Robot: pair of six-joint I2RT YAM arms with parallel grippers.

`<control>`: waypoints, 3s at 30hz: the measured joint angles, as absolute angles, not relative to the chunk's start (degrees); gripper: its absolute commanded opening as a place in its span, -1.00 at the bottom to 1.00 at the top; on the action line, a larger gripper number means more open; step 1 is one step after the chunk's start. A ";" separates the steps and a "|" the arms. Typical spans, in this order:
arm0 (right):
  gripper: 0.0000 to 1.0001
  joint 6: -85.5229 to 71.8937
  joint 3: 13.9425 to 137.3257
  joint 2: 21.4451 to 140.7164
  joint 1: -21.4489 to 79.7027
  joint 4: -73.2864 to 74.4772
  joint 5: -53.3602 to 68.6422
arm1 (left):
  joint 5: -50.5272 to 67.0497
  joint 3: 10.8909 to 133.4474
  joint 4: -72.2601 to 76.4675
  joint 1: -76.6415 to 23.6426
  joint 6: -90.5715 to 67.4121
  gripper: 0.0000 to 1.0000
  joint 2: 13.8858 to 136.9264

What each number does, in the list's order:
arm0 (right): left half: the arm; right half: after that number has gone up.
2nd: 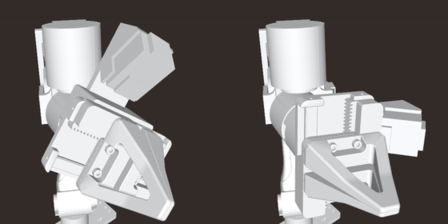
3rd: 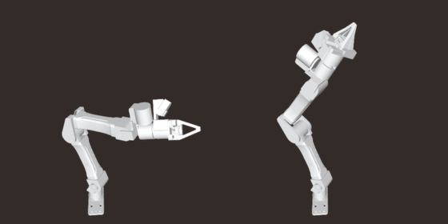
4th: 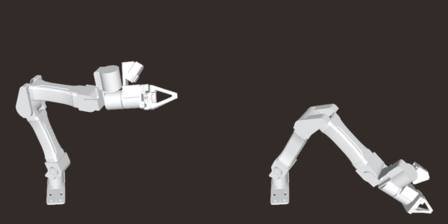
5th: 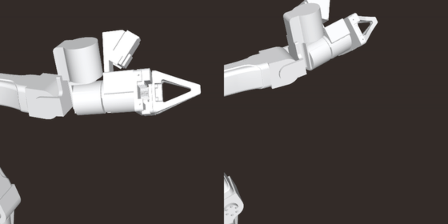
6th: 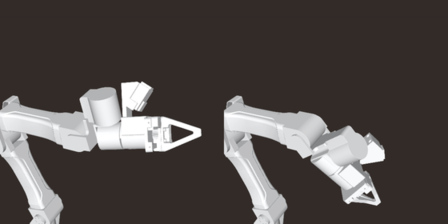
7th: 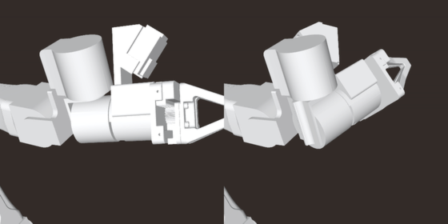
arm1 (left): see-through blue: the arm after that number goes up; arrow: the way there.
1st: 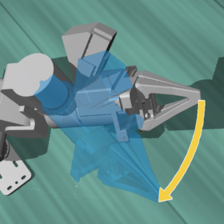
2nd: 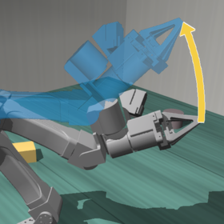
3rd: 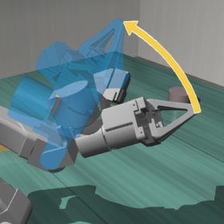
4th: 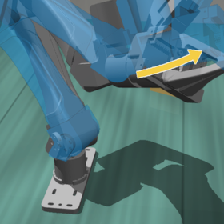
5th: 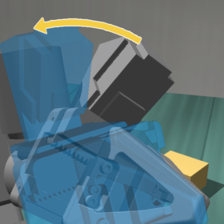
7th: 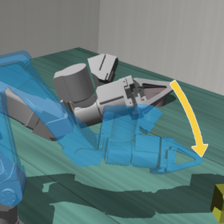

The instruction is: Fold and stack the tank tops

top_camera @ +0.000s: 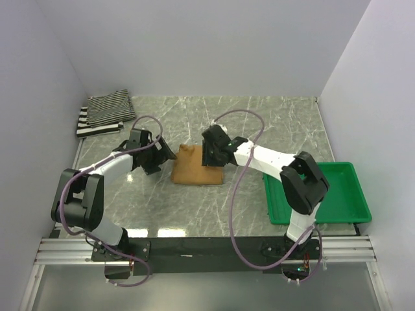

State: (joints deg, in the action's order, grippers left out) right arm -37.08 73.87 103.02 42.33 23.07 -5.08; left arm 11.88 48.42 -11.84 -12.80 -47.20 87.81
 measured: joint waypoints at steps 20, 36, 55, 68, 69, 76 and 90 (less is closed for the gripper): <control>-0.09 -37.74 66.52 108.36 36.42 11.25 2.76 | 21.30 52.82 -9.47 -15.35 -40.12 0.57 98.30; -0.07 -36.03 66.92 108.49 34.46 10.94 6.33 | 12.69 59.90 -12.86 -20.16 -39.66 -0.99 103.96; 0.00 -34.37 71.31 90.15 34.13 19.44 5.17 | -22.26 95.50 -31.97 -18.59 -23.99 -0.99 123.28; 0.00 -33.54 71.90 90.06 34.13 20.67 9.21 | -29.85 118.30 -33.58 -12.84 -12.88 -0.99 129.27; 0.00 -33.56 72.51 90.32 34.13 20.67 9.67 | -29.89 120.38 -33.89 -12.45 -12.40 -0.99 130.10; 0.00 -33.43 77.58 93.67 34.13 20.16 11.70 | -28.73 129.25 -32.36 -9.15 -9.23 -0.99 134.89; 0.00 -33.12 82.04 98.32 34.13 20.84 12.93 | -22.70 133.71 -27.38 -2.09 -5.10 -0.99 137.53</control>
